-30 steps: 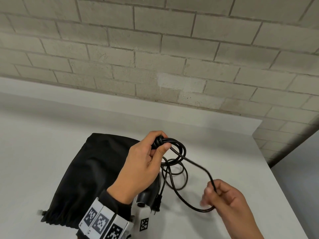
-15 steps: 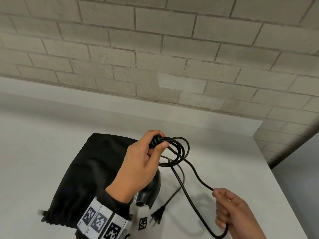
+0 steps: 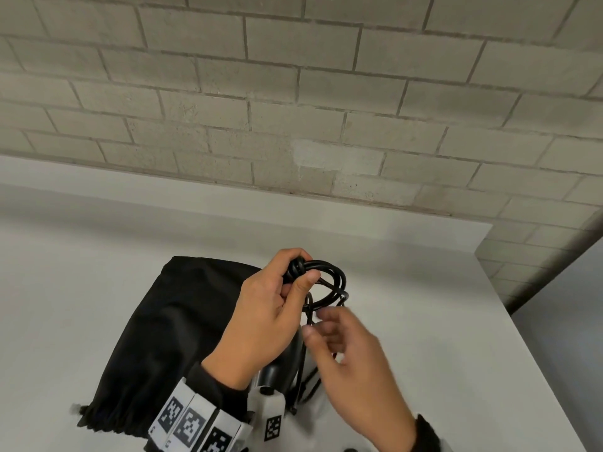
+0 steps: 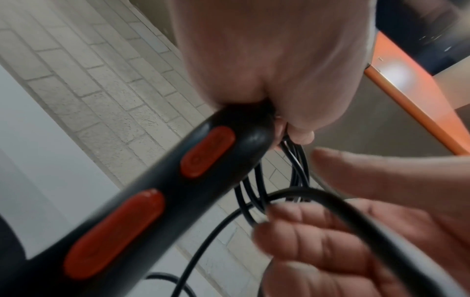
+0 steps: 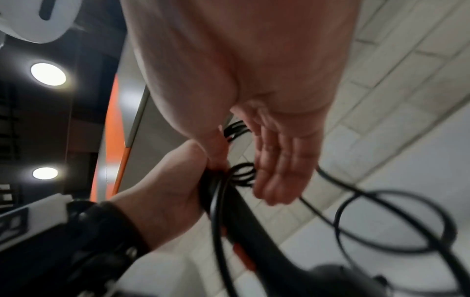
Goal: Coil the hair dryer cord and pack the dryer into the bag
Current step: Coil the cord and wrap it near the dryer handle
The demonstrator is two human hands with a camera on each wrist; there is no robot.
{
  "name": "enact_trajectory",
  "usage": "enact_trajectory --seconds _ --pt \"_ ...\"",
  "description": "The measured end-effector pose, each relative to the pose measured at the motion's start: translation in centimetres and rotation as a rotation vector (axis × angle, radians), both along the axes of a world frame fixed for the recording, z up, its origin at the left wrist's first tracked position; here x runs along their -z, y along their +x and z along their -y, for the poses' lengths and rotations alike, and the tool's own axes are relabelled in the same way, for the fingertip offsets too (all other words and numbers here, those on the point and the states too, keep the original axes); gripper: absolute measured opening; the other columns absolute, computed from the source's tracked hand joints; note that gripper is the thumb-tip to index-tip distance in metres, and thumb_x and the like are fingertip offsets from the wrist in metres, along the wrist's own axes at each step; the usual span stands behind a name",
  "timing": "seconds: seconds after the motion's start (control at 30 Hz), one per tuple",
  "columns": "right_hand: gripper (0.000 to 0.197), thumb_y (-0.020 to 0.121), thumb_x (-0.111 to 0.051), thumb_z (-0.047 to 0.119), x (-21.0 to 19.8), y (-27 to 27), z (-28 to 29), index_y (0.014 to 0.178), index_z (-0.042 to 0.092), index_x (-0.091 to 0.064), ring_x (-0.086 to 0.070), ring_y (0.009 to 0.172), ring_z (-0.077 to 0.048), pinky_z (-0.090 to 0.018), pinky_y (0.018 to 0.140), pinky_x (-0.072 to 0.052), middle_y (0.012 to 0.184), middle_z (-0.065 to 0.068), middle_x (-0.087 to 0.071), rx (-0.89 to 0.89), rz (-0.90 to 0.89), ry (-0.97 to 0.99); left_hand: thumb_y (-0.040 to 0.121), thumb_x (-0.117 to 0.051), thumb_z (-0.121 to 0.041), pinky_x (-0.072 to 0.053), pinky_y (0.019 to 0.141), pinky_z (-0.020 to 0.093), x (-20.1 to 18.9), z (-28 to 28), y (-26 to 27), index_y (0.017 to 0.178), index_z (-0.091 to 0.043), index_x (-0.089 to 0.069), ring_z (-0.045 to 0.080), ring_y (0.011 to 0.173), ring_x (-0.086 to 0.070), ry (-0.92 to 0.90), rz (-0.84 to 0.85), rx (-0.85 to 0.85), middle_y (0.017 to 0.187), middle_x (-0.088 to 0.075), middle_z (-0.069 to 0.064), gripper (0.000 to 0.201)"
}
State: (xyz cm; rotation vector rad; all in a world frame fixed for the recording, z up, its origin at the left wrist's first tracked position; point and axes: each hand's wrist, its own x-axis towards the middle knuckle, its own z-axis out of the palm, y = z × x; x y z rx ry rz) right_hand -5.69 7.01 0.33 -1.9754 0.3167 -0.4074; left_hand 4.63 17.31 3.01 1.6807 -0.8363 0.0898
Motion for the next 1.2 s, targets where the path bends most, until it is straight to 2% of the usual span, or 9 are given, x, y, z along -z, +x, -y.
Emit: enact_trajectory --seconds 0.13,0.27,0.47,0.6,0.73,0.87,0.97,1.1,1.2 --pt "0.009 0.098 -0.051 0.026 0.6 -0.3 -0.7 0.101 0.03 -0.059 -0.058 0.056 -0.007 -0.025 0.06 -0.048 0.063 0.004 -0.063 -0.192 -0.013 0.068 0.095 -0.054 -0.038 -0.034 0.046 0.017 0.0 0.0 0.0 0.102 -0.027 -0.059 0.006 0.044 -0.038 0.0 0.001 0.007 0.063 -0.053 0.005 0.014" --pt "0.008 0.093 -0.051 0.042 2.2 -2.9 1.8 0.091 0.039 -0.058 -0.058 0.069 -0.006 -0.027 0.069 -0.05 0.076 0.01 -0.062 -0.356 -0.112 -0.127 0.095 -0.054 -0.037 -0.032 0.046 0.019 0.1 -0.5 0.4 0.103 -0.024 -0.06 0.007 0.046 -0.034 -0.017 -0.011 -0.014 0.063 -0.05 0.008 0.016" --pt "0.011 0.086 -0.049 0.063 5.7 -8.2 9.1 0.095 0.064 -0.055 -0.063 0.086 0.009 -0.007 0.074 -0.046 0.097 0.025 -0.063 -0.14 -0.287 -0.425 0.094 -0.053 -0.04 -0.035 0.045 0.025 0.0 -0.7 0.5 0.104 -0.032 -0.059 0.011 0.046 -0.035 -0.022 -0.021 -0.003 0.064 -0.055 0.006 0.014" --pt "0.054 0.081 -0.073 0.006 6.5 -10.5 12.2 0.093 0.057 -0.06 -0.063 0.084 0.01 0.001 0.074 -0.041 0.093 0.029 -0.066 0.07 -0.312 -0.458 0.094 -0.053 -0.038 -0.035 0.046 0.026 0.1 -0.7 0.5 0.105 -0.03 -0.059 0.007 0.046 -0.034 -0.017 -0.03 0.005 0.065 -0.054 0.015 0.015" --pt "0.062 0.084 -0.06 0.012 7.0 -10.1 12.2 0.096 0.071 -0.045 -0.062 0.073 -0.012 -0.002 0.077 -0.038 0.081 0.029 -0.063 0.207 -0.326 -0.538 0.095 -0.055 -0.036 -0.032 0.047 0.019 0.1 -0.4 0.2 0.105 -0.024 -0.06 0.007 0.046 -0.033 -0.005 -0.032 0.01 0.056 -0.044 -0.003 0.016" --pt "0.061 0.069 -0.061 0.013 4.6 -7.1 8.5 0.109 0.057 -0.047 -0.057 0.099 0.0 -0.019 0.082 -0.046 0.105 0.023 -0.065 0.232 -0.101 -0.335 0.095 -0.053 -0.039 -0.033 0.048 0.022 -0.1 -0.4 0.3 0.103 -0.025 -0.06 0.006 0.048 -0.033 0.004 -0.016 0.013 0.059 -0.045 0.004 0.018" --pt "0.04 0.075 -0.067 0.024 1.9 -4.0 5.0 0.11 0.039 -0.054 -0.062 0.103 -0.004 -0.017 0.086 -0.048 0.108 0.017 -0.067 0.126 0.072 -0.117 0.095 -0.054 -0.039 -0.034 0.048 0.023 -0.1 -0.4 0.2 0.102 -0.026 -0.06 0.006 0.048 -0.033 0.005 -0.021 0.017 0.062 -0.047 0.006 0.016" --pt "0.022 0.089 -0.064 0.035 -1.2 0.0 1.0 0.108 0.027 -0.056 -0.069 0.077 -0.006 -0.021 0.07 -0.054 0.097 0.007 -0.069 -0.024 -0.047 0.113 0.095 -0.055 -0.036 -0.036 0.049 0.015 -0.1 0.0 -0.2 0.104 -0.024 -0.06 0.006 0.046 -0.041 0.025 -0.013 0.028 0.063 -0.052 -0.003 0.016" --pt "0.01 0.098 -0.05 0.027 -1.4 1.1 -0.4 0.104 0.024 -0.057 -0.05 0.045 -0.008 -0.023 0.047 -0.04 0.073 0.0 -0.066 -0.089 -0.056 0.253 0.095 -0.055 -0.037 -0.043 0.045 0.024 -0.1 0.0 -0.3 0.105 -0.026 -0.059 0.008 0.04 -0.048 0.021 -0.056 0.066 0.059 -0.055 -0.004 0.015"
